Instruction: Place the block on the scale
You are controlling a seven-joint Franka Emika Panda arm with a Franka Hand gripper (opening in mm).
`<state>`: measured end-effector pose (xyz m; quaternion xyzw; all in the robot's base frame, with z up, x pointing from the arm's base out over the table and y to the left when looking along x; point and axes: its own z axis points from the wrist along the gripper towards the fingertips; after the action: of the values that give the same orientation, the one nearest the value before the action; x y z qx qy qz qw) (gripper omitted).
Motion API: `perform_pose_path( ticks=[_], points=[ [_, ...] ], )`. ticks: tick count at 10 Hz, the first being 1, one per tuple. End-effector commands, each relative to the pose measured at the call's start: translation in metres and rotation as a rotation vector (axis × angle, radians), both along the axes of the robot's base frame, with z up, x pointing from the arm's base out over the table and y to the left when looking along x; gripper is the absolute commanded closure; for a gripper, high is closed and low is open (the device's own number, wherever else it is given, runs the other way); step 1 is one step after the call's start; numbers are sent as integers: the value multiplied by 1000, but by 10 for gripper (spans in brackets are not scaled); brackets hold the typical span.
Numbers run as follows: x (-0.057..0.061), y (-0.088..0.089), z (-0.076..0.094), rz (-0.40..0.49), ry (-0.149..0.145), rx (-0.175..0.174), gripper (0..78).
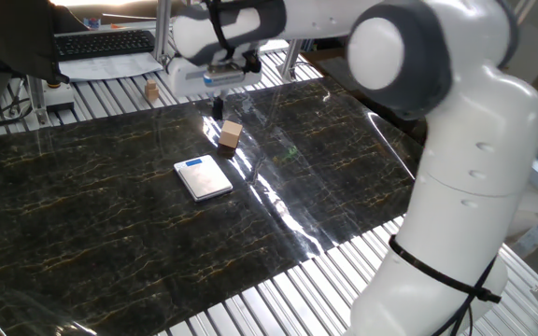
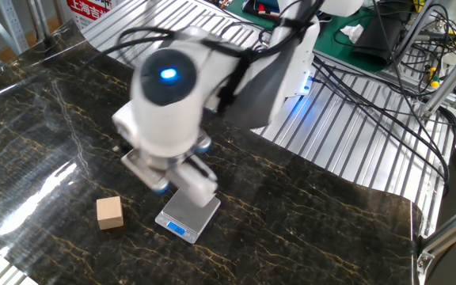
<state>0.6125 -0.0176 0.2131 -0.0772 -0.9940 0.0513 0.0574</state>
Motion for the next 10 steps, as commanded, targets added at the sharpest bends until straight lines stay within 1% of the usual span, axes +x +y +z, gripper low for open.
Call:
perform_pose_path(
  ticks=[1, 2, 3, 4, 5, 6, 7, 8, 9, 10],
  points=[
    [56, -33, -17, 16, -11, 83, 776],
    [59, -41, -21, 27, -12, 88, 776],
    [70, -59, -32, 47, -12, 104, 776],
    [77, -65, -35, 44, -13, 108, 776],
    [78, -67, -38, 7, -33, 102, 776],
    [78, -67, -38, -22, -60, 102, 776],
    [78, -67, -38, -67, -75, 105, 776],
    [78, -67, -38, -109, -74, 104, 776],
    [78, -67, -38, -144, -76, 116, 776],
    [78, -67, -38, -202, -93, 186, 776]
  ],
)
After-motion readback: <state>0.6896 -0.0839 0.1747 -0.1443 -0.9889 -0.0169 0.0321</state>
